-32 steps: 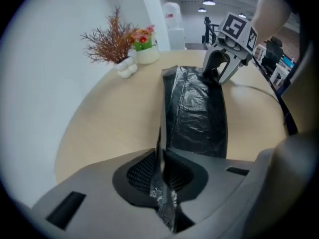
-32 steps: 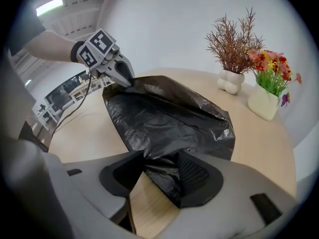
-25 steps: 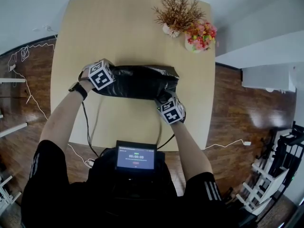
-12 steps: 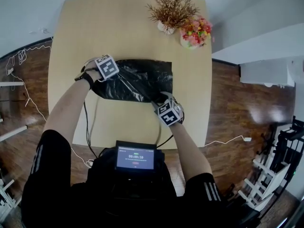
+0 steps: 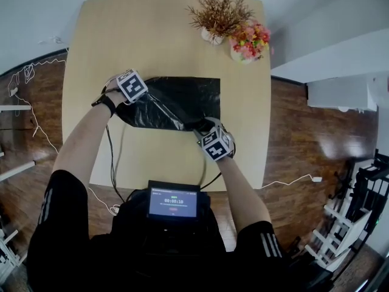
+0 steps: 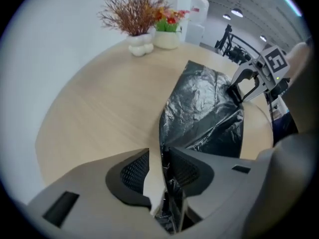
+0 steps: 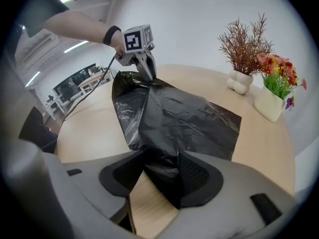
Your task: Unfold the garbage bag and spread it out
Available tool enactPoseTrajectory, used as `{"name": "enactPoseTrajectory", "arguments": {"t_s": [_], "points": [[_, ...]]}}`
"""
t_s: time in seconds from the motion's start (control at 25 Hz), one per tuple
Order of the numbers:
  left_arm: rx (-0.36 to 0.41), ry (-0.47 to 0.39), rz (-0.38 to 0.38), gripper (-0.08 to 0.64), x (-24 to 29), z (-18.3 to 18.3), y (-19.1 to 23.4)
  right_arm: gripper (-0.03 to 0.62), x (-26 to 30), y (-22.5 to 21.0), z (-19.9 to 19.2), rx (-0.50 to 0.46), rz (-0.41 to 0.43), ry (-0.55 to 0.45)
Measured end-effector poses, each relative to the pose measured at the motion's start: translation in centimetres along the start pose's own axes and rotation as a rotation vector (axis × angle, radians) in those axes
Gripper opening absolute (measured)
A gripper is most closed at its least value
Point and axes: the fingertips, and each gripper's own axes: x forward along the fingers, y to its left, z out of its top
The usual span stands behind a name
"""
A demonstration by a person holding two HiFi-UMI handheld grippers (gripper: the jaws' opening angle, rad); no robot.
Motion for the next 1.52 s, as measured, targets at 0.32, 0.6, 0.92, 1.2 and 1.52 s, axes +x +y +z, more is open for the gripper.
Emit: {"name": "enactPoseTrajectory", "arguments": {"t_s": [0.32, 0.6, 0.92, 1.2, 1.52], "points": [[0.177, -0.215, 0.095, 0.132, -8.1, -0.3, -2.6, 0.225, -1.3, 0.2, 2.1, 0.003, 0.003, -0.055], [0.496, -0.083, 0.129, 0.084, -7.7, -7.3, -5.2, 0.225, -1.7, 0.6, 4.3, -0.009, 0.013, -0.089], [0.499, -0.015, 0.15, 0.001, -3.4, -9.5, -4.3, 0.225, -0.7, 2.8, 5.5, -0.052, 0.051, -0.077], [0.376, 0.077, 0.09, 0.127, -0.3, -11.5, -2.6, 0.225, -0.7, 2.9, 6.8, -0.062, 0.052, -0.091], [0.331, 0.13, 0.023, 0.261, 0.5, -12.7, -1.7, 0.227, -0.1, 1.5, 8.9, -0.109, 0.049, -0.083]]}}
